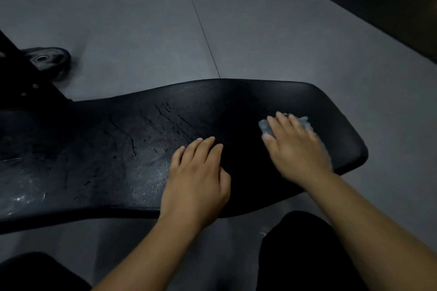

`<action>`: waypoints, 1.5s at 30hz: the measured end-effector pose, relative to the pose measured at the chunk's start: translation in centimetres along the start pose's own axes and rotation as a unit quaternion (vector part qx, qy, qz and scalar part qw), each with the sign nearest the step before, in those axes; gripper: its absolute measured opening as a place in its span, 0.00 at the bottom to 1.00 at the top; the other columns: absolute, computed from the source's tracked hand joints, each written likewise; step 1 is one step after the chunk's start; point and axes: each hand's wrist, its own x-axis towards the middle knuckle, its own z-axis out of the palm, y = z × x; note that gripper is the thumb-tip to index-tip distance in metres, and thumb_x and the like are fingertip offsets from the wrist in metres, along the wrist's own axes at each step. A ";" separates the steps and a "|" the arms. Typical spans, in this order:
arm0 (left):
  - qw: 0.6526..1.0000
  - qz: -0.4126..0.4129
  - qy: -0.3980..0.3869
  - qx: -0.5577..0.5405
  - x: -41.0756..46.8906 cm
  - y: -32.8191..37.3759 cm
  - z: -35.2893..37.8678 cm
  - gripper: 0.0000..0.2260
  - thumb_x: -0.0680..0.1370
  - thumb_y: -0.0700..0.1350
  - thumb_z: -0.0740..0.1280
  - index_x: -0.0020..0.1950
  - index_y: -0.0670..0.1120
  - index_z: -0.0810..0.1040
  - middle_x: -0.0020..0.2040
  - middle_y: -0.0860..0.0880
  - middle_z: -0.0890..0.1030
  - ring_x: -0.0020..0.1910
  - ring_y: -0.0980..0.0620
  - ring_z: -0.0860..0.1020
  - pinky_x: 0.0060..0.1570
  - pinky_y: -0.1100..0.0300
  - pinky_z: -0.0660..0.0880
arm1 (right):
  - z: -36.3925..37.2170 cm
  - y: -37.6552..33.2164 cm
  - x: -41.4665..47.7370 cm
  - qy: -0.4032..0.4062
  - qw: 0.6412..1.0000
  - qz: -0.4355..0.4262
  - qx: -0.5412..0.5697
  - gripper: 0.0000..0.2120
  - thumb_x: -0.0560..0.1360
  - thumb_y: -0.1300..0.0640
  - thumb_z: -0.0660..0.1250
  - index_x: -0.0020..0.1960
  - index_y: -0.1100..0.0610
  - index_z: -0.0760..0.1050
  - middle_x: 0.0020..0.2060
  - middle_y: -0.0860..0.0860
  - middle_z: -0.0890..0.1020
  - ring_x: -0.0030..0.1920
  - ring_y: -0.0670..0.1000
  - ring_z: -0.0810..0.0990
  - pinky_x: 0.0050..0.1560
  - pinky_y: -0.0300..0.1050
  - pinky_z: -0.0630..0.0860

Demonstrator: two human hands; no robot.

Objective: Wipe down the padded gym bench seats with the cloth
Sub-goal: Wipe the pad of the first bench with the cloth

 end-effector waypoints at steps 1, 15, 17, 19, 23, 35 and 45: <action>1.000 -0.002 0.000 -0.002 0.0 0.0 0.0 0.27 0.77 0.54 0.49 0.73 0.50 0.72 0.75 0.51 0.69 0.76 0.51 0.64 0.76 0.49 0.57 | 0.1 -1.4 0.4 0.000 1.000 0.007 -0.002 0.30 0.82 0.39 0.42 0.81 0.50 0.51 0.81 0.50 0.51 0.80 0.53 0.47 0.78 0.55 0.45; 1.000 0.013 0.006 0.001 3.1 2.2 0.9 0.26 0.74 0.53 0.52 0.66 0.47 0.77 0.69 0.47 0.75 0.69 0.45 0.72 0.69 0.44 0.66 | 0.0 -1.5 0.6 0.061 0.989 -0.116 0.074 0.20 0.81 0.51 0.55 0.71 0.54 0.70 0.72 0.51 0.68 0.72 0.53 0.64 0.72 0.48 0.57; 1.000 0.022 0.010 -0.004 4.5 3.1 1.4 0.25 0.74 0.53 0.52 0.64 0.47 0.78 0.68 0.47 0.76 0.68 0.45 0.72 0.68 0.44 0.66 | 0.0 -0.7 -3.4 0.020 0.981 -0.181 0.071 0.27 0.80 0.45 0.48 0.76 0.50 0.67 0.77 0.47 0.65 0.77 0.49 0.59 0.74 0.44 0.52; 1.000 0.020 0.019 0.001 5.2 3.6 1.7 0.24 0.74 0.53 0.53 0.63 0.47 0.78 0.68 0.47 0.76 0.68 0.45 0.72 0.68 0.44 0.65 | -0.1 2.3 -2.9 0.022 0.986 -0.160 0.049 0.29 0.79 0.41 0.44 0.77 0.47 0.64 0.78 0.45 0.62 0.79 0.47 0.57 0.74 0.43 0.52; 1.000 0.018 0.018 0.011 5.2 3.7 2.0 0.24 0.74 0.53 0.52 0.65 0.48 0.76 0.69 0.48 0.74 0.70 0.46 0.70 0.70 0.42 0.64 | -0.2 2.1 3.7 0.035 0.999 -0.018 0.013 0.25 0.84 0.45 0.47 0.80 0.46 0.56 0.80 0.47 0.56 0.80 0.50 0.51 0.77 0.52 0.50; 0.999 0.039 0.028 -0.004 8.4 3.4 2.2 0.25 0.73 0.54 0.51 0.63 0.48 0.77 0.68 0.49 0.75 0.68 0.47 0.72 0.67 0.48 0.65 | -0.4 0.5 6.7 0.020 0.999 -0.030 0.019 0.25 0.84 0.50 0.49 0.81 0.47 0.55 0.81 0.46 0.54 0.80 0.51 0.50 0.78 0.53 0.48; 0.999 0.034 0.027 -0.024 8.4 3.2 2.6 0.25 0.75 0.55 0.53 0.68 0.49 0.75 0.71 0.51 0.72 0.71 0.50 0.68 0.72 0.48 0.62 | -0.7 3.4 9.7 0.026 0.999 -0.008 0.026 0.25 0.84 0.43 0.45 0.79 0.45 0.58 0.80 0.46 0.57 0.80 0.50 0.52 0.78 0.52 0.49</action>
